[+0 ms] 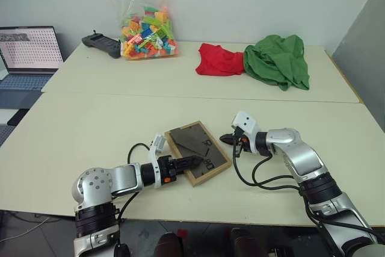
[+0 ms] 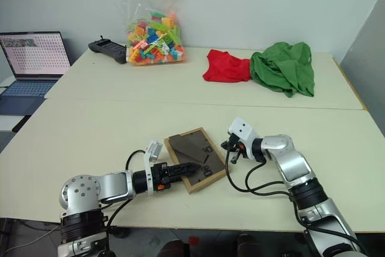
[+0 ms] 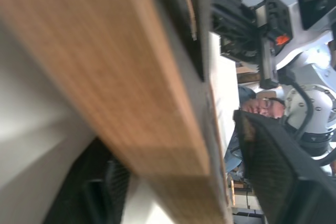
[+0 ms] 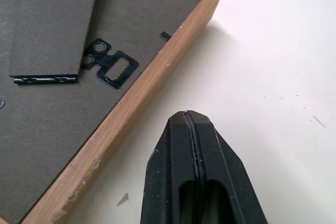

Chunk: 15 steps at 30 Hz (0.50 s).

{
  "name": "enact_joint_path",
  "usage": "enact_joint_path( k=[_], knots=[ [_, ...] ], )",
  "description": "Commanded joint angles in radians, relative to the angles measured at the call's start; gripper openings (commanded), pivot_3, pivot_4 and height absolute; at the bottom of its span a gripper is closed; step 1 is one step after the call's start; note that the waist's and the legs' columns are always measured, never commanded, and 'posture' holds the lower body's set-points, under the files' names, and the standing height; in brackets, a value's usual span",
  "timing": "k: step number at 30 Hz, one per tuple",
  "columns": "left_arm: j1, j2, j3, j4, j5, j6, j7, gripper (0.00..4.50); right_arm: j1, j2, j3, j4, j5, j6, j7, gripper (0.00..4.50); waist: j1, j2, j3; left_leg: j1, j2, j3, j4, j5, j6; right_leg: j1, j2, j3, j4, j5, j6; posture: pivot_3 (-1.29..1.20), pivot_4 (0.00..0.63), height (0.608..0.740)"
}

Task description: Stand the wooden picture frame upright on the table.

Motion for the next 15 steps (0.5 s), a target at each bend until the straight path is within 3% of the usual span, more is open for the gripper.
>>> enact_joint_path(
  k=[1,6,10,15],
  knots=[
    [-0.010,0.019,0.034,-0.036,-0.021,0.003,0.000,2.14,-0.017,-0.003,-0.032,-0.016,0.023,0.002,-0.008,0.00,0.000,0.000,0.000,0.000,0.000,0.000,0.000,0.000,0.000,0.000,0.000,0.000,0.000,0.000,0.000,0.00,0.150,0.740],
    [-0.066,0.036,0.042,-0.015,-0.011,-0.019,0.013,1.31,-0.051,-0.008,-0.073,-0.033,0.055,0.026,-0.016,0.00,0.000,0.000,0.000,0.000,0.000,0.000,0.000,0.000,0.000,0.000,0.000,0.000,0.000,0.000,0.000,0.00,0.150,0.740],
    [-0.147,0.142,0.006,-0.007,-0.009,-0.056,-0.064,1.29,-0.125,-0.020,-0.161,-0.048,0.138,0.059,0.007,0.00,0.000,-0.001,0.001,0.000,0.000,0.000,0.000,0.000,0.000,0.000,0.000,0.000,0.000,0.000,0.000,0.00,0.150,0.740],
    [-0.300,0.303,-0.021,0.055,-0.047,-0.100,-0.249,1.29,-0.245,-0.040,-0.232,-0.073,0.307,0.147,0.129,0.90,0.000,-0.001,0.002,-0.001,0.000,-0.001,-0.001,0.000,0.000,-0.001,0.001,0.000,0.000,0.000,0.000,0.00,0.150,0.740]
  ],
)
